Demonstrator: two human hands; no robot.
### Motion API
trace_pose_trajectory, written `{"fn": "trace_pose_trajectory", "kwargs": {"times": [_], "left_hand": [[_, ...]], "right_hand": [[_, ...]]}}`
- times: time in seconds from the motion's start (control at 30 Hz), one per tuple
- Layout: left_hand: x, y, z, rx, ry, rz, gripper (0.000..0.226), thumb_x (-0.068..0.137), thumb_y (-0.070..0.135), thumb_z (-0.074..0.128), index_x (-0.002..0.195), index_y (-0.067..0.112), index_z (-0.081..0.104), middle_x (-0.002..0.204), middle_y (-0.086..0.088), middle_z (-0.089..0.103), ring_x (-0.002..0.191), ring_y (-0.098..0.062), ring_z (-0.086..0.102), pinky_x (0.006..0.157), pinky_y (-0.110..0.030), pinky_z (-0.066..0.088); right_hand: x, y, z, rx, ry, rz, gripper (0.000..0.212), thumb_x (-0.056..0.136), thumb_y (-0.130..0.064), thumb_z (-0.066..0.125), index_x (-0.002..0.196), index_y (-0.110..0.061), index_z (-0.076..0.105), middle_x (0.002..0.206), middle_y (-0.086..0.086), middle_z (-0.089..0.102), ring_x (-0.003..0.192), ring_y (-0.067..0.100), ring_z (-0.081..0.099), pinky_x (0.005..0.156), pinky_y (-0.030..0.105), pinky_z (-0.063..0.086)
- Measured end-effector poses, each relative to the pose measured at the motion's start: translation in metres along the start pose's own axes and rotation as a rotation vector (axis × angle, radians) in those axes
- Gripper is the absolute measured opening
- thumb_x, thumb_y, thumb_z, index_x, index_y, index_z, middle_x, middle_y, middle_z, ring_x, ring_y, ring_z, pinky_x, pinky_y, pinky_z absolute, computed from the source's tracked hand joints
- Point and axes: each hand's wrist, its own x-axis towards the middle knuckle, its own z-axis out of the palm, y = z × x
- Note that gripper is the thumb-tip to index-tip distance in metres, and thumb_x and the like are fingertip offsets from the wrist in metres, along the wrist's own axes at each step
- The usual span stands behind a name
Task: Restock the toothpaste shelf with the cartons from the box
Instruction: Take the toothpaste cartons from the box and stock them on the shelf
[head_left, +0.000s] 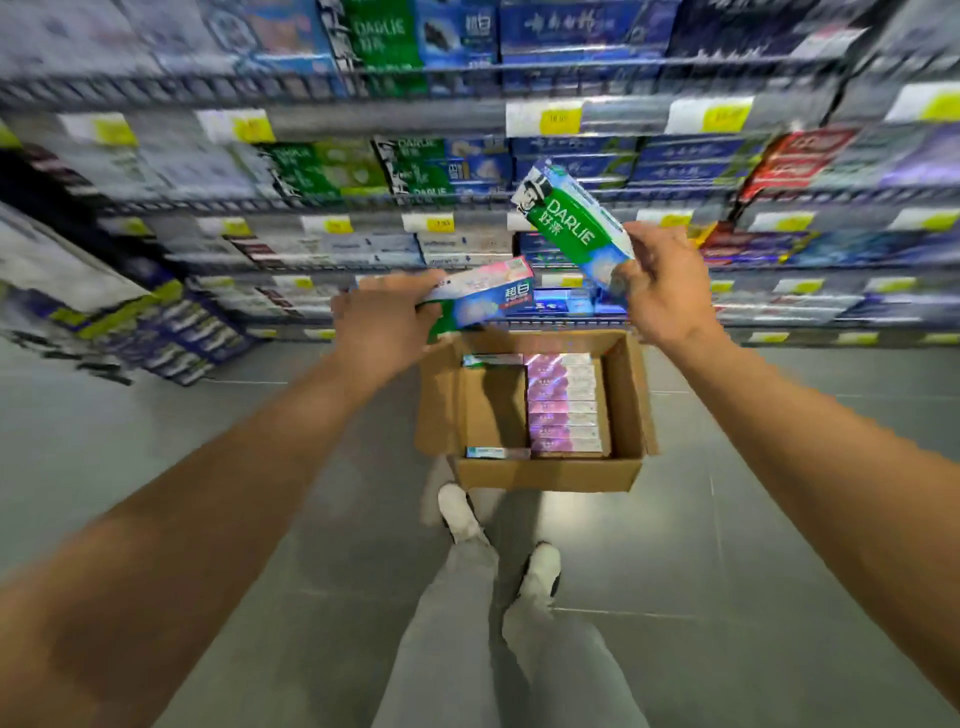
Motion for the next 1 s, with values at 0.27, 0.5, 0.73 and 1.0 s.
{"fn": "trace_pose_trajectory", "kwargs": {"times": [0.27,0.5,0.73,1.0], "left_hand": [[-0.052,0.011,-0.128,-0.176,0.165,0.073,0.043,0.093,0.032,0.055,0.136,0.031,0.051,0.117,-0.006,0.061,0.108,-0.03,0.054,0.089,-0.039,0.045],[-0.08,-0.016,-0.194,-0.264,0.276,0.133,0.043,0.095,0.028,0.055,0.138,0.026,0.05,0.121,-0.003,0.06,0.109,-0.024,0.054,0.082,-0.032,0.041],[-0.085,-0.065,-0.254,-0.251,0.315,0.172,0.042,0.096,0.027,0.054,0.138,0.024,0.05,0.128,-0.004,0.058,0.114,-0.025,0.052,0.089,-0.035,0.041],[-0.057,-0.101,-0.321,-0.192,0.348,0.203,0.042,0.097,0.034,0.05,0.139,0.032,0.047,0.137,-0.001,0.052,0.129,-0.027,0.044,0.103,-0.046,0.04]], "right_hand": [[-0.018,-0.101,-0.089,-0.013,0.054,-0.151,0.036,0.075,-0.008,0.048,0.109,-0.01,0.063,0.091,0.013,0.057,0.093,0.028,0.046,0.066,0.03,0.026],[-0.028,-0.185,-0.113,0.035,0.077,-0.239,0.024,0.089,-0.002,0.048,0.111,0.002,0.056,0.102,0.02,0.051,0.107,0.038,0.05,0.094,0.055,0.042],[-0.018,-0.26,-0.11,-0.04,0.153,-0.263,0.041,0.097,-0.008,0.049,0.138,-0.012,0.048,0.126,0.012,0.049,0.117,0.025,0.045,0.094,0.021,0.03],[0.02,-0.322,-0.132,-0.165,0.229,-0.42,0.043,0.095,0.0,0.044,0.138,-0.008,0.048,0.109,0.011,0.048,0.101,0.023,0.045,0.08,0.021,0.026]]}}
